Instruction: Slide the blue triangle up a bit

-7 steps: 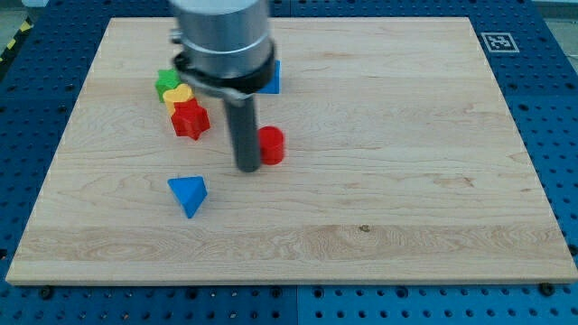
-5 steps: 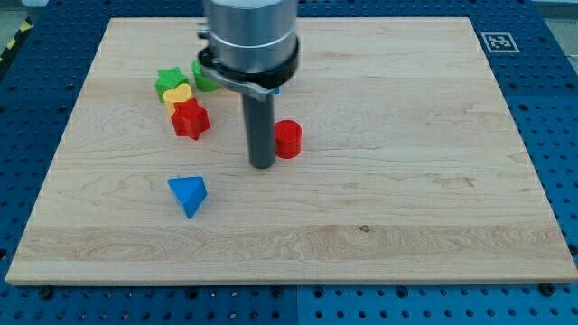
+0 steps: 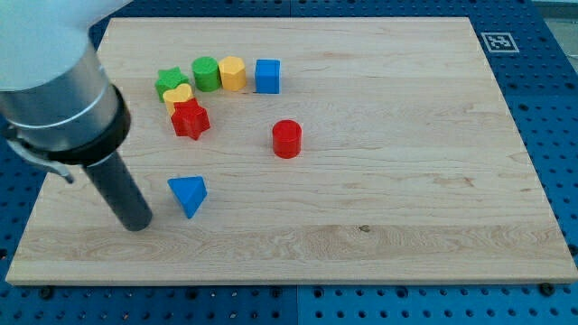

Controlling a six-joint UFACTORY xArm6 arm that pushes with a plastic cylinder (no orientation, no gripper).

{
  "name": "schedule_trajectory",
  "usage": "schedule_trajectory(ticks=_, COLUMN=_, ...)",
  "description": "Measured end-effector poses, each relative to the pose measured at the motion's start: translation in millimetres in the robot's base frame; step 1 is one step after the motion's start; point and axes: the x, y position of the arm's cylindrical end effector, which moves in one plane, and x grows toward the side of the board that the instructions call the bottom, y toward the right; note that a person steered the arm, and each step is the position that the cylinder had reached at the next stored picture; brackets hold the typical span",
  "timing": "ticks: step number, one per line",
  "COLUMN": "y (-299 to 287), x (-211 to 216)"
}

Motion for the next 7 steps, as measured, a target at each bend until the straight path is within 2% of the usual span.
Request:
schedule_trajectory(ticks=2, y=80.6, x=-10.9)
schedule_trajectory(ticks=3, y=94.0, x=-24.9)
schedule_trajectory(ticks=4, y=94.0, x=12.5)
schedule_trajectory(ticks=5, y=82.1, x=18.6)
schedule_trajectory(ticks=6, y=41.8, x=-4.9)
schedule_trajectory(ticks=7, y=39.6, x=-10.7)
